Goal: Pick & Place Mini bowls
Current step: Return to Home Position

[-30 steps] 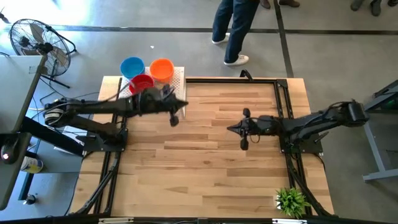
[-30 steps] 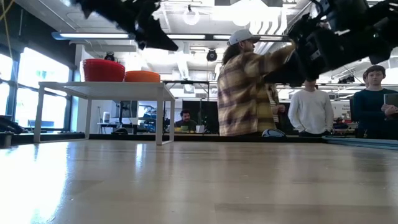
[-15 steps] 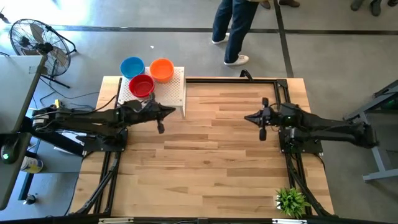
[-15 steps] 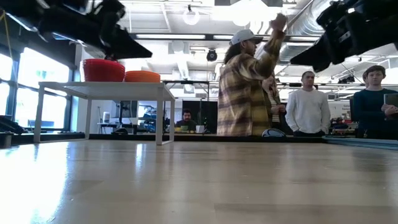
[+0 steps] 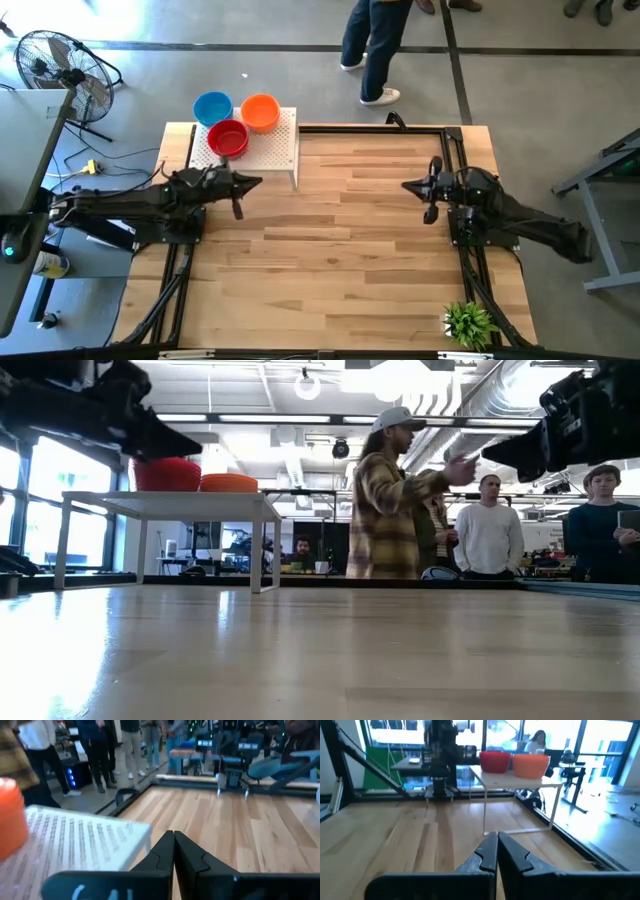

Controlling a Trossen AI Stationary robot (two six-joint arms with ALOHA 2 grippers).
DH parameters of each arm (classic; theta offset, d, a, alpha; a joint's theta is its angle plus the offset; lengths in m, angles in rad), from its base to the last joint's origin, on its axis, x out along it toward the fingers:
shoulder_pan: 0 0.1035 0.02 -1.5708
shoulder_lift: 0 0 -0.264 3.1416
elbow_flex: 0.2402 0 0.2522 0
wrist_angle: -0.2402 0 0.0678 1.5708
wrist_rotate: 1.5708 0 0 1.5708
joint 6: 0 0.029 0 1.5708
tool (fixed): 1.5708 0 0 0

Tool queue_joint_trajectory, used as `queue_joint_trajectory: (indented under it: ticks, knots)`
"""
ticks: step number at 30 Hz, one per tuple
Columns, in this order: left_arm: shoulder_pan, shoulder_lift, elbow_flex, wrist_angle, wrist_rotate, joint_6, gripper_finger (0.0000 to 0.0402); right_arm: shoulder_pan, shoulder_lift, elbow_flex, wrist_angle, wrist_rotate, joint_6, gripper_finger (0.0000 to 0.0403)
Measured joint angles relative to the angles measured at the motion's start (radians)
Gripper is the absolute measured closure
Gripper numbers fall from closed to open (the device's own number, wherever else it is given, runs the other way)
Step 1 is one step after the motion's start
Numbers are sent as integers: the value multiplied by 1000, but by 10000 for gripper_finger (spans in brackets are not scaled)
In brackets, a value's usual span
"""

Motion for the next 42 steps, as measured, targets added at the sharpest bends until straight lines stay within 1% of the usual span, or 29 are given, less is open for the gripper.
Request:
queue_joint_trajectory:
  ticks: [6,9,11,13,15,17,18,20,23,26,28,31,34,42]
  knots:
    - [0,-218,-59,-107,-32,-22,401,-102,-135,-46,-26,-81,23,403]
    - [0,-330,-86,-180,-52,-25,401,-153,-194,-46,-81,-118,35,403]
    - [0,-404,-96,-233,-58,-27,401,-184,-193,-47,-92,-143,46,403]
    - [0,-478,-102,-287,-79,-33,401,-213,-189,-47,-96,-144,57,403]
    - [0,-478,-104,-314,-103,-45,401,-232,-190,-53,-89,-125,71,403]
    - [0,-476,-106,-345,-112,-47,401,-240,-189,-86,-15,-89,94,403]
    - [2,-474,-107,-353,-115,-47,401,-239,-188,-103,24,-53,114,403]
    - [0,-479,-120,-349,-141,-59,401,-221,-187,-103,20,31,131,403]
    - [0,-476,-142,-338,-162,-77,401,-152,-186,-103,37,155,123,403]
    - [0,-478,-172,-258,-179,-100,401,-66,-186,-103,22,279,96,403]
    - [0,-477,-184,-224,-184,-87,401,-14,-186,-103,-3,336,78,403]
    - [0,-477,-186,-220,-188,-76,401,29,-174,-103,2,371,55,403]
    - [0,-474,-186,-221,-173,-87,401,34,-174,-103,4,394,53,402]
    - [0,-462,-188,-225,-136,-99,401,34,-174,-103,2,367,55,402]
